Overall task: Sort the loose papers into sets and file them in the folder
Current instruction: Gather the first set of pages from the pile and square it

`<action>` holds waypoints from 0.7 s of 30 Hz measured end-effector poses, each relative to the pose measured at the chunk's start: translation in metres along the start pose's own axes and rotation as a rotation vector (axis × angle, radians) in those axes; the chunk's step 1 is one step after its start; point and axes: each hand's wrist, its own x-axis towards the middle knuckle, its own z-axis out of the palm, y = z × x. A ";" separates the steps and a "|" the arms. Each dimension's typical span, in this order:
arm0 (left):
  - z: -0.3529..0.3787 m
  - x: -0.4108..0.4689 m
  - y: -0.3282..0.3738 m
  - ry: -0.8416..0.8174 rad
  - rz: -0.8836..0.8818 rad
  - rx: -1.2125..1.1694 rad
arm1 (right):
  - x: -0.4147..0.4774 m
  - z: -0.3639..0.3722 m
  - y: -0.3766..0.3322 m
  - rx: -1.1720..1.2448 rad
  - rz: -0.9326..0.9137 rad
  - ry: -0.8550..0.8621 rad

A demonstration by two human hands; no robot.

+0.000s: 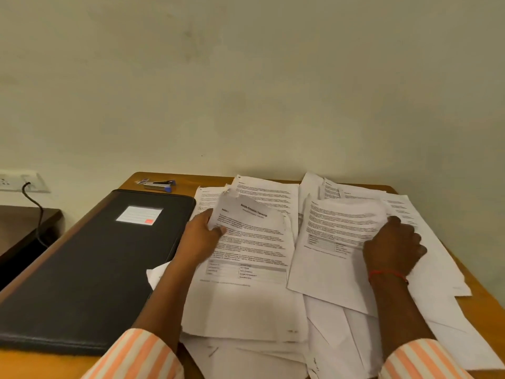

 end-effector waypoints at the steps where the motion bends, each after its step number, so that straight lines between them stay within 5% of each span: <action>1: -0.001 -0.001 0.000 -0.035 -0.014 0.030 | -0.003 0.001 -0.004 0.017 -0.013 0.005; 5: -0.003 -0.005 0.001 -0.075 -0.055 0.081 | -0.036 0.006 -0.050 0.324 -0.416 -0.220; 9: -0.002 -0.006 0.003 0.005 -0.025 0.094 | -0.057 0.020 -0.068 0.140 -0.523 -0.524; 15: 0.001 -0.006 0.004 0.031 -0.046 0.062 | -0.037 0.027 -0.051 0.144 -0.379 -0.432; 21: 0.002 -0.005 0.003 0.041 -0.087 0.110 | -0.046 0.032 -0.060 0.191 -0.428 -0.314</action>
